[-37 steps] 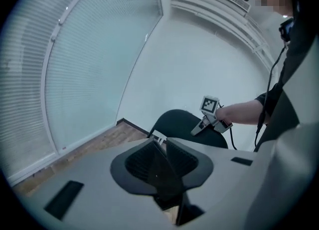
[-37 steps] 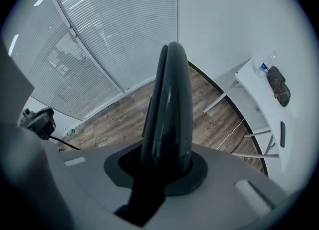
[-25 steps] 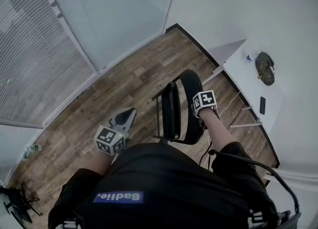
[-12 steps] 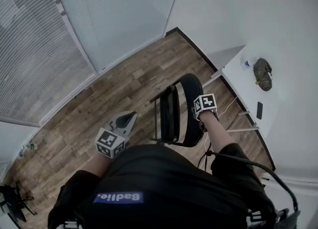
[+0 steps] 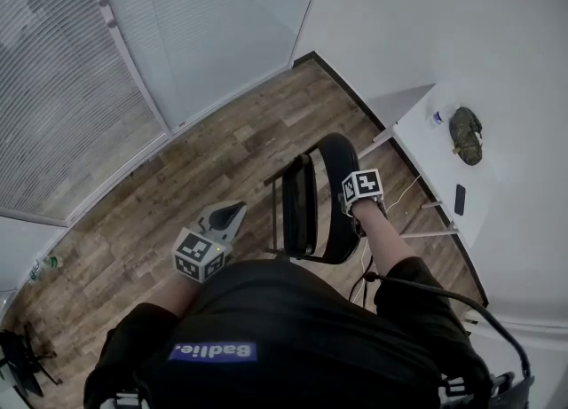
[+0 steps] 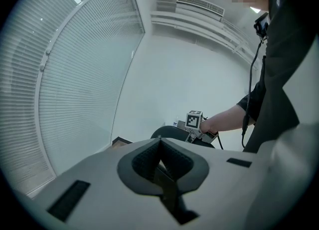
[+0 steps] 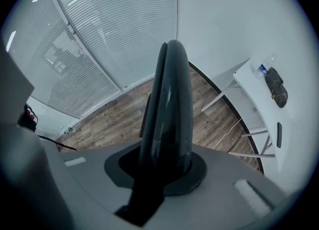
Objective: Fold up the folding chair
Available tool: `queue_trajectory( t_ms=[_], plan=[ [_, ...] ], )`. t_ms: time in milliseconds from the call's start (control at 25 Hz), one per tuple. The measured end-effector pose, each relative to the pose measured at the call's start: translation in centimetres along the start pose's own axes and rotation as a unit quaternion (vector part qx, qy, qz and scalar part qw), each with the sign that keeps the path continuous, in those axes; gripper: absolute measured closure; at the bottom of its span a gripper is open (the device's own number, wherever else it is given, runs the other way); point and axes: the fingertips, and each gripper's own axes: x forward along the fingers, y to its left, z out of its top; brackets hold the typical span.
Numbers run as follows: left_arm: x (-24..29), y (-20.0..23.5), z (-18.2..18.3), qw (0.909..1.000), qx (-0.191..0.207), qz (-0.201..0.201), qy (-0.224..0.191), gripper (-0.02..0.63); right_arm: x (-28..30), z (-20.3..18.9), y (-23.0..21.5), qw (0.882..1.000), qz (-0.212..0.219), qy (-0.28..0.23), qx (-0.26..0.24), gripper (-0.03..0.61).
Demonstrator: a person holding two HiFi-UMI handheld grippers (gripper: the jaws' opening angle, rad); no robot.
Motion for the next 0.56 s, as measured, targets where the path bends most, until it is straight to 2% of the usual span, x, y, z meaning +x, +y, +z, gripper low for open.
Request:
queue_trajectory(
  t_ms=[560],
  plan=[
    [-0.32, 0.03, 0.04, 0.9999, -0.016, 0.004, -0.002, 0.609, -0.12, -0.22, -0.32, 1.0, -0.005, 0.003, 0.001, 0.508]
  ],
)
